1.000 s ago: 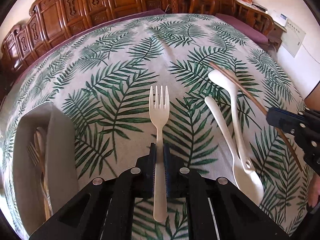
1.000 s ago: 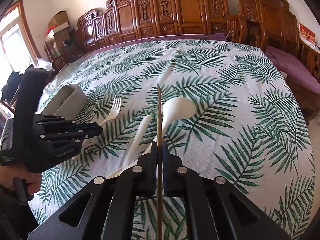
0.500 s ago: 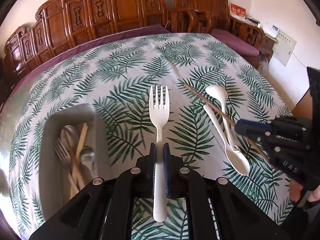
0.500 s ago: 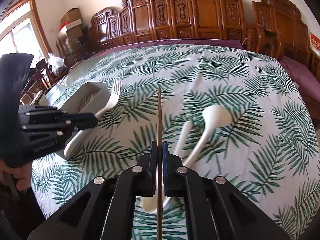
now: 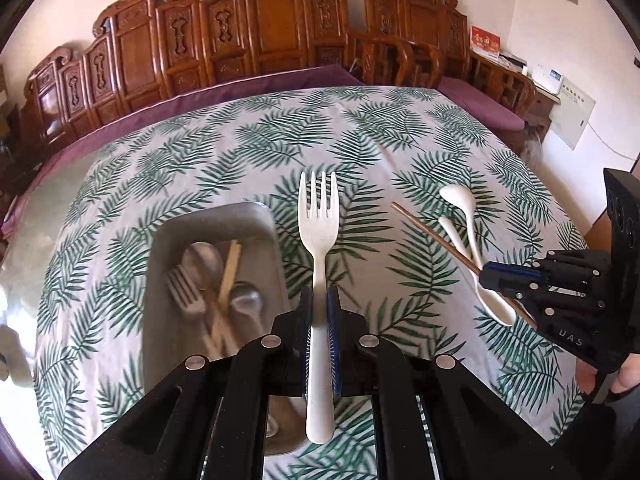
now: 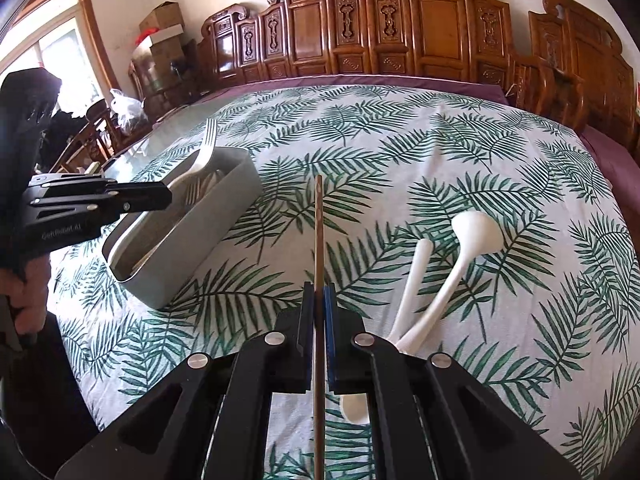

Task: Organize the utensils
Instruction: 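Carry the white fork into the tray and open the left tool while the right tool holds the chopstick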

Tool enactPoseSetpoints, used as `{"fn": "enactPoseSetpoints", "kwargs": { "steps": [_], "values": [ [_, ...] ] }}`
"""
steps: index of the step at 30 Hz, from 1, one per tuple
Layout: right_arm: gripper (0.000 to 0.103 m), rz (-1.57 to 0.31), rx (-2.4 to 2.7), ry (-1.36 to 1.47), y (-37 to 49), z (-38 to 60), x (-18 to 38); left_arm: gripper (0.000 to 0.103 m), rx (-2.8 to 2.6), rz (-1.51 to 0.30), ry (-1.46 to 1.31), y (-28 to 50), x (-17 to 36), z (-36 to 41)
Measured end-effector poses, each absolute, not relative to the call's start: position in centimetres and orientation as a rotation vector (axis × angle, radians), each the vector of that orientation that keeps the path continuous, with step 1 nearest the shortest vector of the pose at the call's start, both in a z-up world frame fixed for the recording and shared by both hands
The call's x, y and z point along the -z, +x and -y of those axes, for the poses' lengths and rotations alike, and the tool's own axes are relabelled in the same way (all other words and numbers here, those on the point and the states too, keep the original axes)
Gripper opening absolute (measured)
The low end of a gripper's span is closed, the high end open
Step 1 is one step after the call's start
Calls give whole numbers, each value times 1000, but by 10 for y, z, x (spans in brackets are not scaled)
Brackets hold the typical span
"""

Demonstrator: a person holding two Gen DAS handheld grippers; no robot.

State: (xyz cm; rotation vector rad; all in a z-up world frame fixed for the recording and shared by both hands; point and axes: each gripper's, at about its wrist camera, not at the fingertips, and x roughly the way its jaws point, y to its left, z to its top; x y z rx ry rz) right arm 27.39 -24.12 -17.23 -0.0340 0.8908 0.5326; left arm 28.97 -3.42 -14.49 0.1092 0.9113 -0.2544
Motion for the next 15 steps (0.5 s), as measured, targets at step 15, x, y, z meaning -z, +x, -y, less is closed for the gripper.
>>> {"fn": "enactPoseSetpoints", "kwargs": {
  "steps": [15],
  "values": [
    [6,-869,-553,-49,258,222,160,7,157,-933,43,302,169,-35]
  ]
}}
